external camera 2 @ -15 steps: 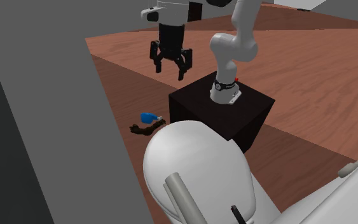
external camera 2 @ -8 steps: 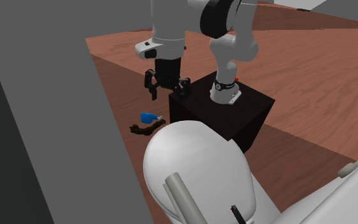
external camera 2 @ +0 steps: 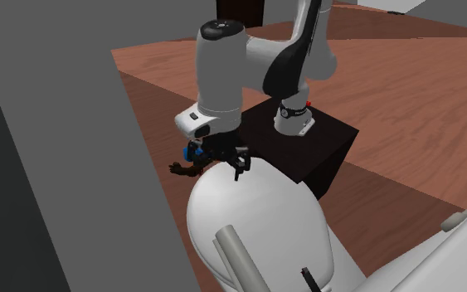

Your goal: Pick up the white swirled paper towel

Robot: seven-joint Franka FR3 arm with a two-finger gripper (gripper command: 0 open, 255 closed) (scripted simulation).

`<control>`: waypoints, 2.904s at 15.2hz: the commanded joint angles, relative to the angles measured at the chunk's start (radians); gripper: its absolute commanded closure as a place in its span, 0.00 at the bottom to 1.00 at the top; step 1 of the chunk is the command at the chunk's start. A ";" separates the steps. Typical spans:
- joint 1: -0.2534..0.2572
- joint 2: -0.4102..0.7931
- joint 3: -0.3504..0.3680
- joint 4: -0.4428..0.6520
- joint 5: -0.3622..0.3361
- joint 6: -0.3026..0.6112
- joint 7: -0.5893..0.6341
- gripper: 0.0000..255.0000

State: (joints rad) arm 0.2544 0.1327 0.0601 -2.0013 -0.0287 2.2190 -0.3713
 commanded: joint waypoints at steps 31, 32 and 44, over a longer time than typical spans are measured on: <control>0.168 0.681 0.064 0.481 -0.188 0.099 -0.170 1.00; 0.168 0.681 0.064 0.481 -0.188 0.099 -0.170 1.00; 0.163 0.625 0.072 0.472 -0.179 0.053 -0.177 1.00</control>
State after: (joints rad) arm 0.4185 0.7688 0.1303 -1.5256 -0.2094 2.2794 -0.5473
